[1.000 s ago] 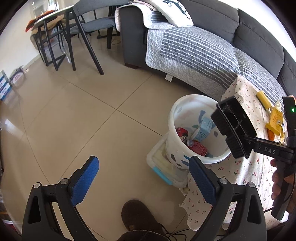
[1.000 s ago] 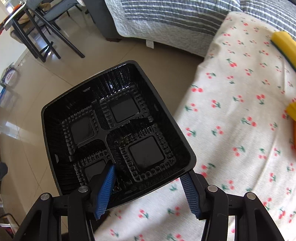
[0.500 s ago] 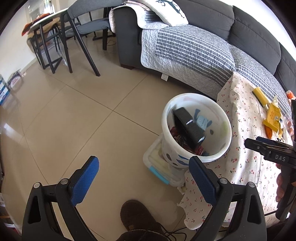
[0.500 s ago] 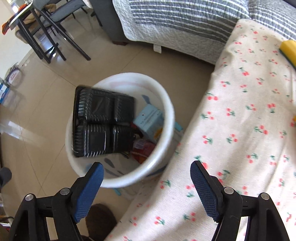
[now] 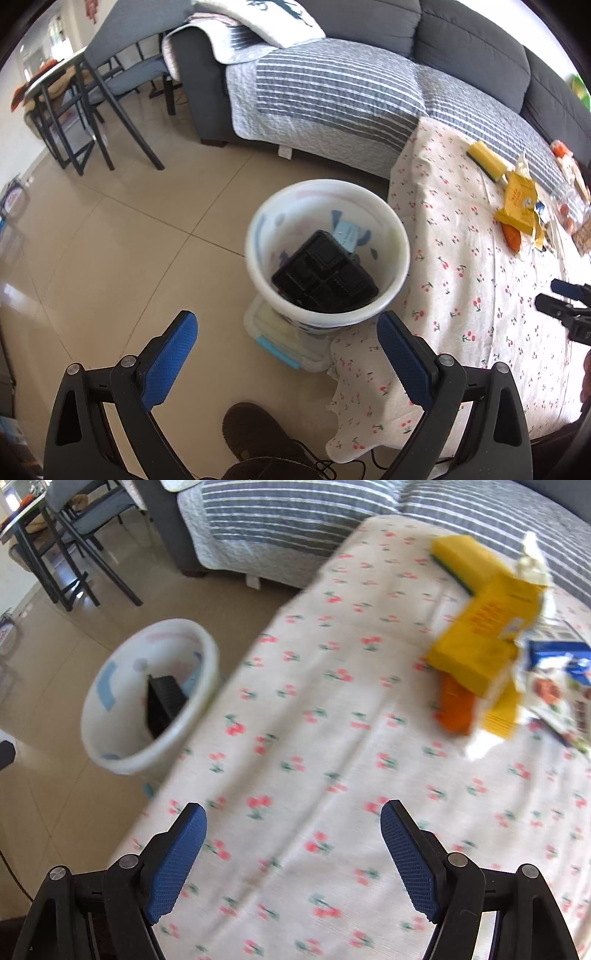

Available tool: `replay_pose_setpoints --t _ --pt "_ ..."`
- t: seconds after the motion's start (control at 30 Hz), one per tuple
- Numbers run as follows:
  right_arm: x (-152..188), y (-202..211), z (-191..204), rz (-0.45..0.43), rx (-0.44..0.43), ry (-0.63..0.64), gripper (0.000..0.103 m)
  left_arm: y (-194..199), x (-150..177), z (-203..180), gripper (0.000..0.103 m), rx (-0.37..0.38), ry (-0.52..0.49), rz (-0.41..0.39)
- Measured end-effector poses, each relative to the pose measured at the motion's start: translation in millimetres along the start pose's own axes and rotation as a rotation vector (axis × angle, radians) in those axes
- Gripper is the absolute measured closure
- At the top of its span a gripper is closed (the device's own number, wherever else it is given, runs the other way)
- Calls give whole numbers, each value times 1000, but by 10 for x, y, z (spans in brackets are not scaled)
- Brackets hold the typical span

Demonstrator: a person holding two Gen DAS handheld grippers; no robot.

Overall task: Collect trash
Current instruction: 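Reach the left gripper to the yellow snack bag and grasp it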

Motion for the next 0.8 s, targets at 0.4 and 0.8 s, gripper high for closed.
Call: replay_pose_setpoints --t 0.4,0.8 --pt "189 455 -1187 -38 69 -170 20 -100 -172 -993 4 20 -109 7" --pt "293 590 -1914 -45 120 -230 19 -272 -514 -2191 4 116 -211 27"
Point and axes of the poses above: each gripper's, at about its wrist camera, not at the fingertips, and y roughly against the way its jaws point, z to its left, x to its underside, the point moved 5 cm from there along -y, roughly the way its jaws point
